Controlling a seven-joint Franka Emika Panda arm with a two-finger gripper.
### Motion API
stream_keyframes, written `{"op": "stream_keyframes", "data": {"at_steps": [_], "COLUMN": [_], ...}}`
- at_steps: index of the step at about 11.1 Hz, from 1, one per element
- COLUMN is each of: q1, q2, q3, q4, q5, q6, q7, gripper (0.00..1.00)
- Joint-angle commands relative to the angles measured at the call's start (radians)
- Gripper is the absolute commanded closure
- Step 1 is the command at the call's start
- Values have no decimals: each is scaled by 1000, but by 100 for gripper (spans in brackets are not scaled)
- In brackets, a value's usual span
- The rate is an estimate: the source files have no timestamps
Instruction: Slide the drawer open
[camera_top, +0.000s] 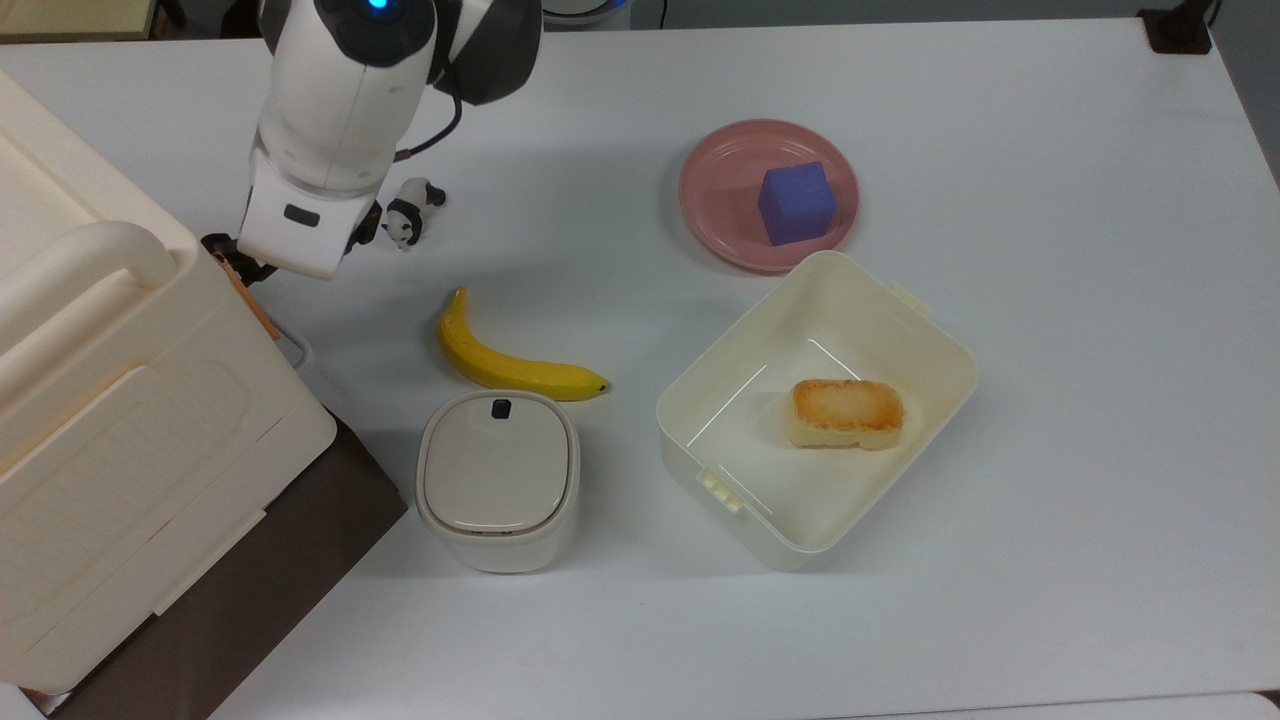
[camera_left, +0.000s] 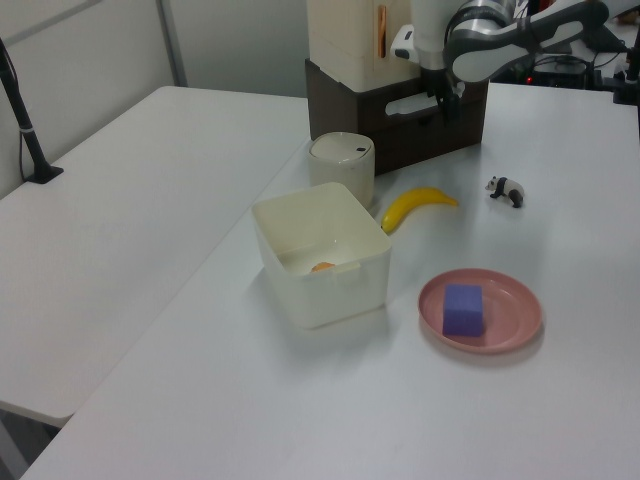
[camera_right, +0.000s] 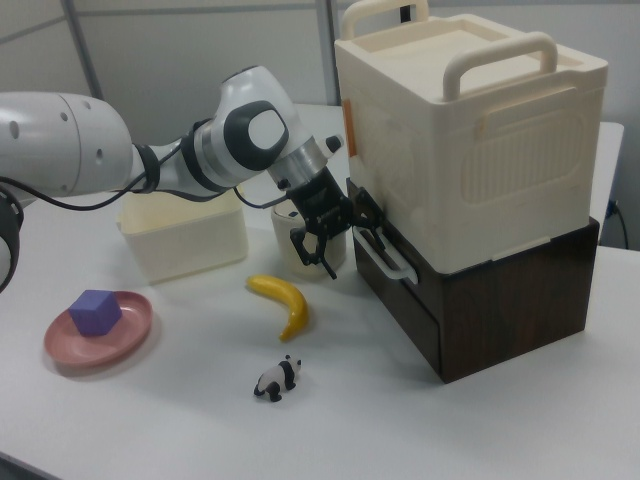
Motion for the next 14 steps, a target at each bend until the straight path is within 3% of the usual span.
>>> {"op": "stream_keyframes", "data": {"at_steps": [1,9,12,14], "q1": [6,87,86,87], "q2": [19,19,19,15], "q3": [-4,16,65,71], "q4": [1,-42,-44,-42], "q5": [-47,-38,-32,18], "q6": [16,1,-8,-10], "q7": [47,275,399,453], "gripper": [0,0,0,0]}}
